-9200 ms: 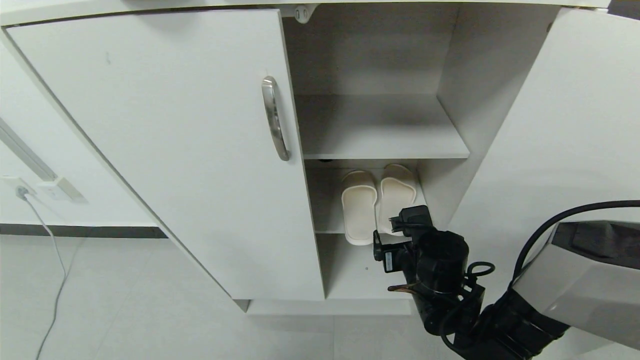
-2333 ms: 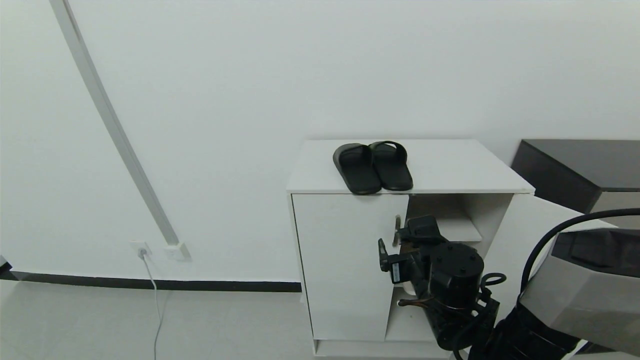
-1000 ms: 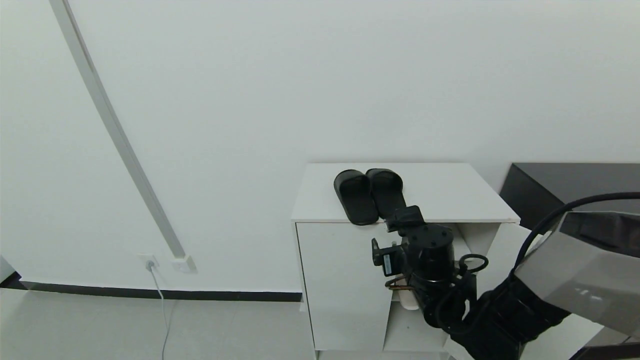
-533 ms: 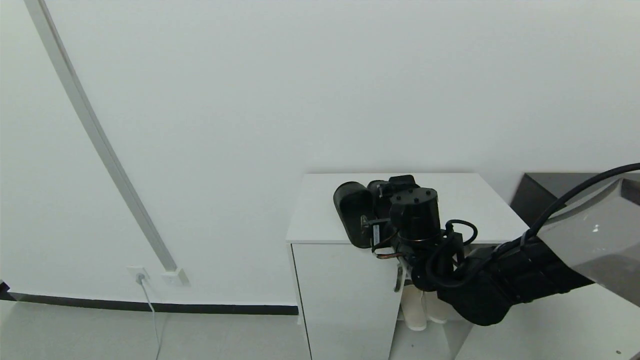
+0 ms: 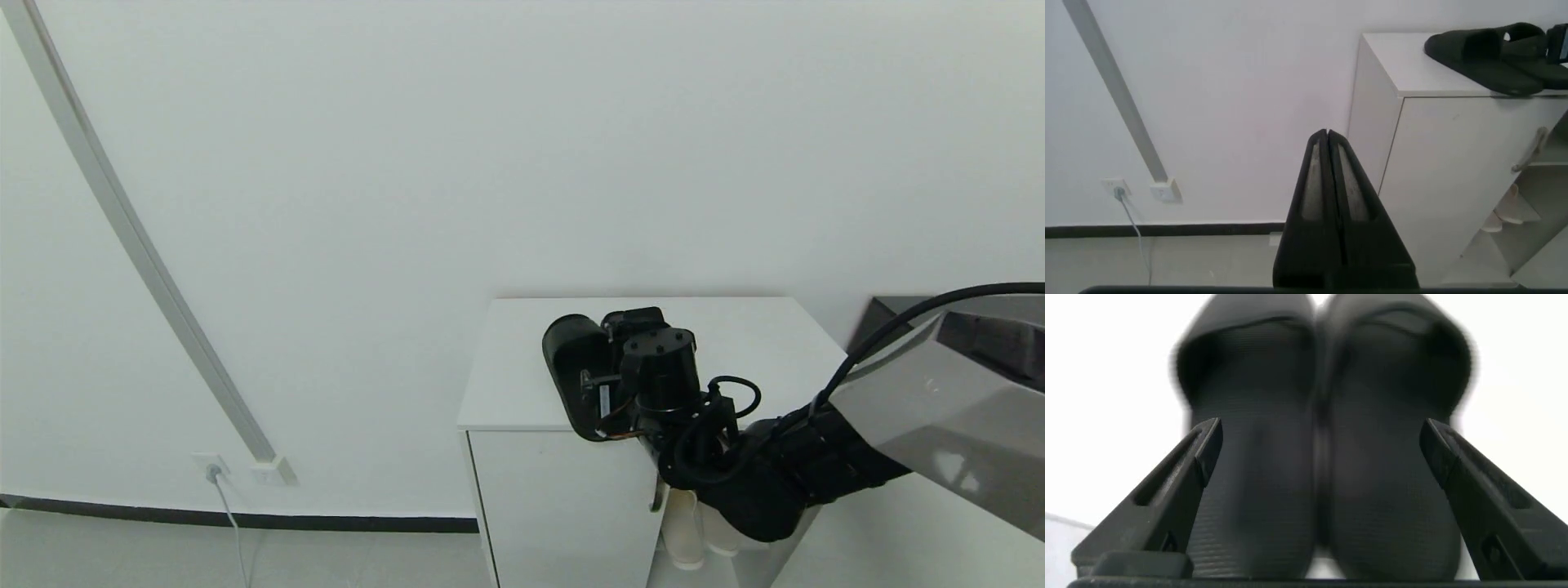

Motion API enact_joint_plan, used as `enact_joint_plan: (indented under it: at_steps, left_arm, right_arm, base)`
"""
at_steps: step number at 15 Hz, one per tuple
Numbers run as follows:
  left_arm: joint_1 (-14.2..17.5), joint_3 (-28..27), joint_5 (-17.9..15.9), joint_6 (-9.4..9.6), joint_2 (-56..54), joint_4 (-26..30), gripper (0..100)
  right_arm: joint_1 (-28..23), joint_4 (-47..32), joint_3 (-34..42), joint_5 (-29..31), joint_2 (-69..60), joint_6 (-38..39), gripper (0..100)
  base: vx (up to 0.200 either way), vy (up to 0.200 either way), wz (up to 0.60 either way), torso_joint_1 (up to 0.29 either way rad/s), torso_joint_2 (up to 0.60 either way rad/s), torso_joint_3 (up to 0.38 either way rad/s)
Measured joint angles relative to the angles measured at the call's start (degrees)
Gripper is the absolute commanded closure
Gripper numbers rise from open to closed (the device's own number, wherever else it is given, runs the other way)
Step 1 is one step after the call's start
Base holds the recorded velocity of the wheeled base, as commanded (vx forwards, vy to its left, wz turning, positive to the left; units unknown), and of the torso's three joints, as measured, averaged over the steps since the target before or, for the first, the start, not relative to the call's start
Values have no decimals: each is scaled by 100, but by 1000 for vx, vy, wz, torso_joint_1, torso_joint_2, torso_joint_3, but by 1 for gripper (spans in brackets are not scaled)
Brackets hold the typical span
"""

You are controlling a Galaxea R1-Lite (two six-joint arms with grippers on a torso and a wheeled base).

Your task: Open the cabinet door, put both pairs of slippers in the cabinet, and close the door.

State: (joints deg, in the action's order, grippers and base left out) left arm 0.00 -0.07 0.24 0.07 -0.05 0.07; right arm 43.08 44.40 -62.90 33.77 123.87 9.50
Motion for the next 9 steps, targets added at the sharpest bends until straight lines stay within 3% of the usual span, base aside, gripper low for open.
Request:
enact_joint_plan:
  at_steps: [9]
  left_arm:
    - [0,-2,0,2,0,0,100]
  right_arm:
    - [-375,227,-1014,-141,937,-169,0]
  base:
    - [0,0,0,0,0,0]
